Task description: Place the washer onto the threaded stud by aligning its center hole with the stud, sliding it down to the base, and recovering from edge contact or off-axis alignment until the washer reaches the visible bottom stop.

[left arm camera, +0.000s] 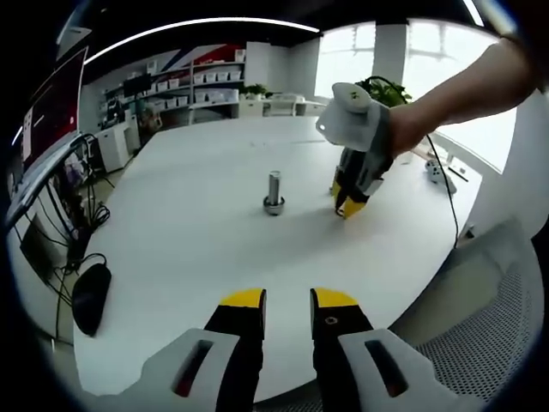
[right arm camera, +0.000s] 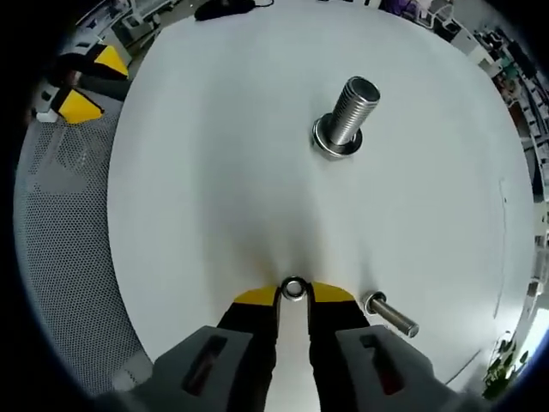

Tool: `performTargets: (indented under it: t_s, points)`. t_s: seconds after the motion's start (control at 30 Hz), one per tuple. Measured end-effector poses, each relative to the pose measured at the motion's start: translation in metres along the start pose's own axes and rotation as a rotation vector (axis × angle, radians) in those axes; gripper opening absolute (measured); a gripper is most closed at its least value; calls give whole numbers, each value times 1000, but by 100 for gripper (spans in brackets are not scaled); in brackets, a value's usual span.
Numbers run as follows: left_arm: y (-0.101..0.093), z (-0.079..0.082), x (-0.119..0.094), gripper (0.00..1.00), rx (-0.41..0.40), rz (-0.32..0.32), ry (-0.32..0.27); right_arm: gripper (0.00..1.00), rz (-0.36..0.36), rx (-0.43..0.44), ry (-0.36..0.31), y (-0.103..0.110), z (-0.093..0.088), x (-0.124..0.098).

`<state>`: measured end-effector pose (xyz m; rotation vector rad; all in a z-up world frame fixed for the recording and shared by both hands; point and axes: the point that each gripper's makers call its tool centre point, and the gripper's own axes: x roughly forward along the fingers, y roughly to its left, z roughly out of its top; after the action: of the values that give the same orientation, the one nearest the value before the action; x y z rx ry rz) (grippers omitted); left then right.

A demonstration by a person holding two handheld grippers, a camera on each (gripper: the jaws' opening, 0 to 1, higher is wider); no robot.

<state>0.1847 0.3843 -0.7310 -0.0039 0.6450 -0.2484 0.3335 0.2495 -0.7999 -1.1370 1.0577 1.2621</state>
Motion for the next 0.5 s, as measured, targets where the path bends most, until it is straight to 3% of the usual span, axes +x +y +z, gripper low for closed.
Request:
performTargets:
  t_s: [0.2, 0.5]
  points:
    - [-1, 1, 0, 18, 2, -2, -2, 14, 3, 29, -64, -1, 1, 2]
    - [0, 0, 0, 19, -2, -2, -4, 13, -3, 36, -89, -1, -2, 0]
